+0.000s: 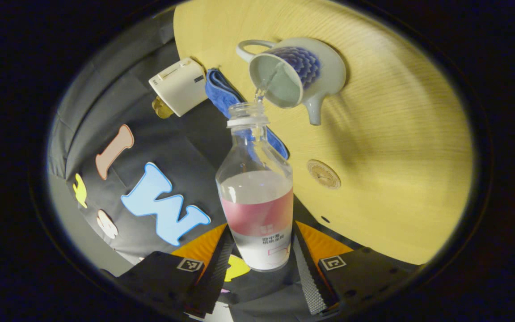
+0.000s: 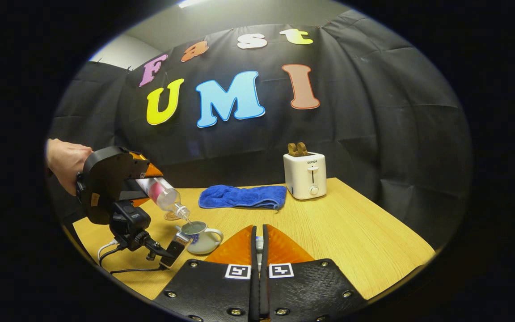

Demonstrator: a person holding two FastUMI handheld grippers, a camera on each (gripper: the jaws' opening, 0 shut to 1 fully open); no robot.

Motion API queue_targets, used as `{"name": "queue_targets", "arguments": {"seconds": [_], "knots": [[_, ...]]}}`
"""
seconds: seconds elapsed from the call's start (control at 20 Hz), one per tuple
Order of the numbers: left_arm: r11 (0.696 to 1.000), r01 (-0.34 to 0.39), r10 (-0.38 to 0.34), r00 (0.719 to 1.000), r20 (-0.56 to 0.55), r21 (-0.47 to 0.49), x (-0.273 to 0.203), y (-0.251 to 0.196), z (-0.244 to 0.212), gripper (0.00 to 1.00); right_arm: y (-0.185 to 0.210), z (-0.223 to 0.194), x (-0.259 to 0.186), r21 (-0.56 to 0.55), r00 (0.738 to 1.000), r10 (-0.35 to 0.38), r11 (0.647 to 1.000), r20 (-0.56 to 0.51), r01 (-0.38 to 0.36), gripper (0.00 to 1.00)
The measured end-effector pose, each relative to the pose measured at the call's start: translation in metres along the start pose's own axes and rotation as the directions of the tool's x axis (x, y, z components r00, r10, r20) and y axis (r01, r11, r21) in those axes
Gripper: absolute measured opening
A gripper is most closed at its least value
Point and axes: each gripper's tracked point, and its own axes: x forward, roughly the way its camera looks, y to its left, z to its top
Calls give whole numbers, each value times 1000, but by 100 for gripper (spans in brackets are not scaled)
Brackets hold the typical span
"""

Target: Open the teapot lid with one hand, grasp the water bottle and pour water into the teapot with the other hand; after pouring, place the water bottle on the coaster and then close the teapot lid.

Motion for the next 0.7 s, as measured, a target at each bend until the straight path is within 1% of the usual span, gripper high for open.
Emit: {"name": "queue_targets", "arguments": {"seconds": [0.3, 0.7], "knots": [[997, -34, 35, 999, -21, 76, -5, 17, -4, 87, 0, -1, -1, 5, 1000, 8, 1000, 3, -8, 1], [990, -35, 40, 999, -34, 135, -10, 32, -3, 86, -3, 2, -4, 14, 1000, 22, 1000, 16, -22, 1]]}}
